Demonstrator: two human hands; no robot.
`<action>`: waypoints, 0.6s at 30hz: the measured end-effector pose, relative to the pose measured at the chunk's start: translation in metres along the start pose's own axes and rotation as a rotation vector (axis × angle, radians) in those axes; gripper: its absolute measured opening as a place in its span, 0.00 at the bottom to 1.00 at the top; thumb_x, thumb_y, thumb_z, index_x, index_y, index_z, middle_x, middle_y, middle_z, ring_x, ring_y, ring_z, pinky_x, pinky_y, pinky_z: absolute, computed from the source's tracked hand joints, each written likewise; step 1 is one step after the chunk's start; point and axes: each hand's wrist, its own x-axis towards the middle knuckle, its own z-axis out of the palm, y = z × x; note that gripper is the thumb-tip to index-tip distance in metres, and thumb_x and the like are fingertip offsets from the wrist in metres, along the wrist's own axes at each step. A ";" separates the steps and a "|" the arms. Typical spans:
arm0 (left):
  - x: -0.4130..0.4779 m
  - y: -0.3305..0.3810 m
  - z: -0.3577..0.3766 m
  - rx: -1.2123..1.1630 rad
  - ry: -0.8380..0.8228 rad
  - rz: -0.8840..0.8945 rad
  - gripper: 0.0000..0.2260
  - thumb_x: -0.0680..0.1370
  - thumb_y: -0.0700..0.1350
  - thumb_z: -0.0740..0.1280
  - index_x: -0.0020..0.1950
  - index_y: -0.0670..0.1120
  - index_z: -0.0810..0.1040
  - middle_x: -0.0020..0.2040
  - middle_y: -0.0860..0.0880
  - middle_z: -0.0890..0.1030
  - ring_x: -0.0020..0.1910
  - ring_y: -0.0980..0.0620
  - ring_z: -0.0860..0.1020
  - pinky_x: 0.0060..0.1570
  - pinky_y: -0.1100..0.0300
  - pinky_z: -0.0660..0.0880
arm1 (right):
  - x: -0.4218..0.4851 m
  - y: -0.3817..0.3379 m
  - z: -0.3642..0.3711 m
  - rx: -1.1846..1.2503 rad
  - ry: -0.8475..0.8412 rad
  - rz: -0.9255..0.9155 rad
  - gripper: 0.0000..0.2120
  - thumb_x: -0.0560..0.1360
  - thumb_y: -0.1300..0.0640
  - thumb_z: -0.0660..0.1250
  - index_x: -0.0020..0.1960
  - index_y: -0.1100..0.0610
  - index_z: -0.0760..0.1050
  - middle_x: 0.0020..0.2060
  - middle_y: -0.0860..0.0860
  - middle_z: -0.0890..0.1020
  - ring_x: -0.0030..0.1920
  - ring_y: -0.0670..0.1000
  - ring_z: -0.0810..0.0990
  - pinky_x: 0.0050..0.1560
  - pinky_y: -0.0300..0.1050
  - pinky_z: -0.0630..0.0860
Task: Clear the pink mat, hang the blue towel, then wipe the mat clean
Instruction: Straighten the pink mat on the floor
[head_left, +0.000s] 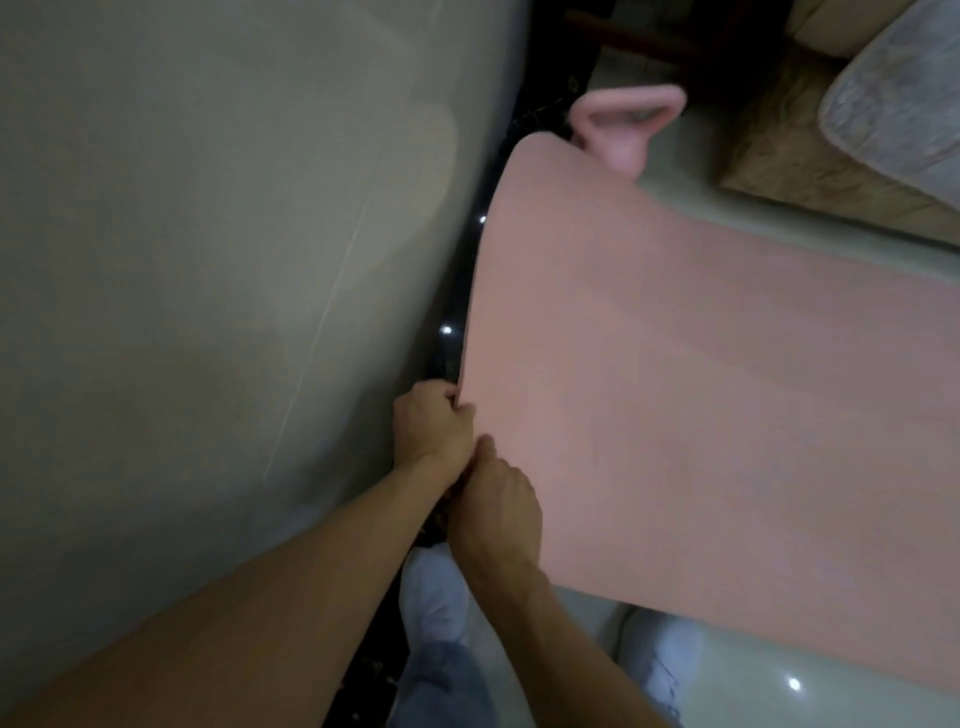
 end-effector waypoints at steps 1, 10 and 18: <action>0.003 -0.003 0.001 0.002 0.007 -0.006 0.09 0.75 0.39 0.69 0.54 0.40 0.83 0.51 0.42 0.84 0.50 0.46 0.81 0.48 0.61 0.74 | 0.003 0.000 0.005 0.011 -0.005 -0.009 0.21 0.79 0.60 0.59 0.71 0.58 0.61 0.55 0.56 0.79 0.54 0.56 0.78 0.49 0.48 0.74; 0.029 -0.011 0.024 0.004 0.057 0.023 0.11 0.73 0.35 0.71 0.55 0.41 0.83 0.51 0.42 0.84 0.52 0.45 0.81 0.54 0.59 0.75 | 0.018 0.026 0.012 0.197 -0.102 -0.162 0.29 0.82 0.55 0.56 0.78 0.58 0.48 0.67 0.60 0.72 0.62 0.60 0.74 0.59 0.53 0.72; 0.021 -0.023 0.008 0.232 0.087 0.049 0.16 0.75 0.31 0.62 0.59 0.40 0.81 0.58 0.40 0.82 0.58 0.42 0.79 0.61 0.56 0.72 | -0.012 0.047 -0.020 0.135 -0.175 -0.179 0.27 0.83 0.51 0.54 0.79 0.59 0.51 0.70 0.58 0.70 0.67 0.56 0.70 0.65 0.45 0.66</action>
